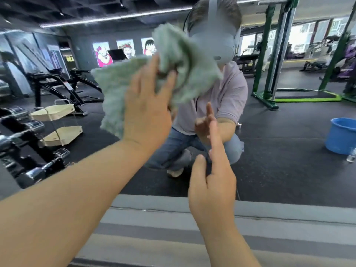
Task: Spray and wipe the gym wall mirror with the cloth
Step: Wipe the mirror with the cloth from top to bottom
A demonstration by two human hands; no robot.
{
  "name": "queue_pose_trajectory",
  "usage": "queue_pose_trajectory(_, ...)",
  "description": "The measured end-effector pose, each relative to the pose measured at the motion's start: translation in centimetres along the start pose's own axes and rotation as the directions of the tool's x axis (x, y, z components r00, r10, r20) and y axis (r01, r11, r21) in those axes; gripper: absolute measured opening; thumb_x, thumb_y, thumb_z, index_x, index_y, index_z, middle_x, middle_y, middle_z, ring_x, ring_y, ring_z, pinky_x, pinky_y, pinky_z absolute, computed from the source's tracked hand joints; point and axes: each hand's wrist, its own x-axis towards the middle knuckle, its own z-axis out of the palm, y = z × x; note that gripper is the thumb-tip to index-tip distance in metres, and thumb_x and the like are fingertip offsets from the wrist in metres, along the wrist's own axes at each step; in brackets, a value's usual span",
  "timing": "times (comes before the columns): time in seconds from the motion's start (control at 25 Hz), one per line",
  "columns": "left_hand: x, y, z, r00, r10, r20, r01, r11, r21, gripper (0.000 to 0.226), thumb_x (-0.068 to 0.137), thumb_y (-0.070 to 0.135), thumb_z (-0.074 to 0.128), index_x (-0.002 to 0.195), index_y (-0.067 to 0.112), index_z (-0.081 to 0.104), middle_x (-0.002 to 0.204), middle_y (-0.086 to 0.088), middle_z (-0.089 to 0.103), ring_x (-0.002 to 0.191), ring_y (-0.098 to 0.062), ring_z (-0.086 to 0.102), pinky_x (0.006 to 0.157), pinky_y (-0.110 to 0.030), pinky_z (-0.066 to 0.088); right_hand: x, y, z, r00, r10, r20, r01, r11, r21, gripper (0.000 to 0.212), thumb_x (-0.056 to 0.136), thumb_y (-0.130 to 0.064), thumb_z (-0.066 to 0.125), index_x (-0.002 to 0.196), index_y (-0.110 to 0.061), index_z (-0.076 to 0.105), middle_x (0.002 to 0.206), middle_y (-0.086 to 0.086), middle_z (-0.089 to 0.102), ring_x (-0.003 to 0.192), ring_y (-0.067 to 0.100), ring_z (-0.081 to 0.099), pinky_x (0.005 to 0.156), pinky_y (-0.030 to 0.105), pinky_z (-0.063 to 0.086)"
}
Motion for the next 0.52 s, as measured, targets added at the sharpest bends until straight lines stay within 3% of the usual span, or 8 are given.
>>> queue_pose_trajectory(0.12,-4.3,-0.8,1.8,0.927,0.320,0.198,-0.340,0.937,0.076,0.052,0.084,0.025,0.052,0.133,0.010,0.041,0.154,-0.020,0.028,0.134,-0.041,0.027,0.111,-0.050,0.021,-1.2,0.7,-0.8,0.973,0.175,-0.150,-0.157,0.980,0.124,0.035,0.099,-0.011,0.044,0.114,-0.035,0.065,0.104,-0.020,0.067,0.099,-0.002,0.060,0.084,0.016,0.046)
queue_pose_trajectory(0.2,-3.5,-2.7,1.4,0.872,0.419,0.255,-0.453,0.887,0.091,0.051,0.094,0.037,0.040,0.138,0.012,0.034,0.160,-0.010,0.011,0.140,-0.039,0.018,0.113,-0.051,0.018,-1.6,1.5,-1.2,0.935,0.298,-0.191,-0.264,0.947,0.186,0.037,0.093,-0.004,0.043,0.081,-0.030,0.067,0.078,-0.018,0.065,0.077,0.003,0.061,0.065,0.015,0.044)
queue_pose_trajectory(0.28,0.3,-3.4,0.8,0.956,0.239,0.170,-0.259,0.960,0.105,0.059,0.098,0.044,0.031,0.147,0.012,0.026,0.159,-0.017,0.010,0.144,-0.043,0.009,0.115,-0.055,0.015,-1.3,2.2,-1.8,0.914,0.363,-0.179,-0.326,0.923,0.206,0.032,0.084,-0.004,0.040,0.063,-0.022,0.057,0.058,-0.011,0.053,0.056,0.008,0.047,0.054,0.022,0.036)
queue_pose_trajectory(0.36,3.4,-2.0,1.0,0.999,0.009,0.050,-0.013,0.997,0.072,0.067,0.091,0.038,0.037,0.150,0.010,0.024,0.157,-0.025,0.013,0.143,-0.049,0.008,0.115,-0.056,0.009,0.0,2.6,-2.5,0.899,0.403,-0.171,-0.363,0.904,0.225,0.031,0.081,0.005,0.039,0.059,-0.015,0.049,0.049,-0.013,0.040,0.049,0.006,0.034,0.047,0.017,0.029)
queue_pose_trajectory(0.4,3.2,-0.7,1.7,0.999,0.044,0.020,-0.045,0.994,0.100,0.067,0.087,0.037,0.039,0.148,0.010,0.028,0.156,-0.025,0.018,0.142,-0.048,0.012,0.115,-0.055,0.009,0.8,2.6,-3.0,0.889,0.422,-0.180,-0.373,0.893,0.252,0.033,0.080,0.011,0.038,0.058,-0.012,0.048,0.047,-0.013,0.037,0.047,0.004,0.031,0.044,0.014,0.027)
queue_pose_trajectory(0.44,1.9,0.4,2.6,0.978,0.204,0.036,-0.206,0.971,0.117,0.065,0.085,0.037,0.042,0.144,0.012,0.033,0.155,-0.022,0.024,0.140,-0.045,0.018,0.114,-0.052,0.012,1.5,2.8,-3.4,0.880,0.435,-0.192,-0.374,0.882,0.286,0.034,0.079,0.014,0.038,0.057,-0.011,0.047,0.047,-0.013,0.036,0.045,0.004,0.030,0.041,0.012,0.026)
queue_pose_trajectory(0.48,-0.4,1.6,3.7,0.899,0.427,0.096,-0.434,0.898,0.076,0.060,0.084,0.037,0.045,0.139,0.014,0.037,0.153,-0.017,0.029,0.136,-0.040,0.024,0.113,-0.048,0.014,2.1,2.9,-3.9,0.872,0.443,-0.206,-0.370,0.874,0.314,0.035,0.078,0.015,0.039,0.057,-0.011,0.048,0.047,-0.013,0.037,0.045,0.004,0.030,0.040,0.011,0.027)
queue_pose_trajectory(0.52,-3.3,2.5,4.7,0.768,0.617,0.171,-0.626,0.780,0.000,0.054,0.084,0.035,0.047,0.134,0.016,0.040,0.152,-0.011,0.032,0.132,-0.036,0.029,0.112,-0.045,0.016,2.5,3.2,-4.1,0.863,0.452,-0.226,-0.368,0.868,0.333,0.037,0.078,0.015,0.039,0.055,-0.014,0.049,0.048,-0.011,0.039,0.045,0.005,0.032,0.041,0.012,0.029)
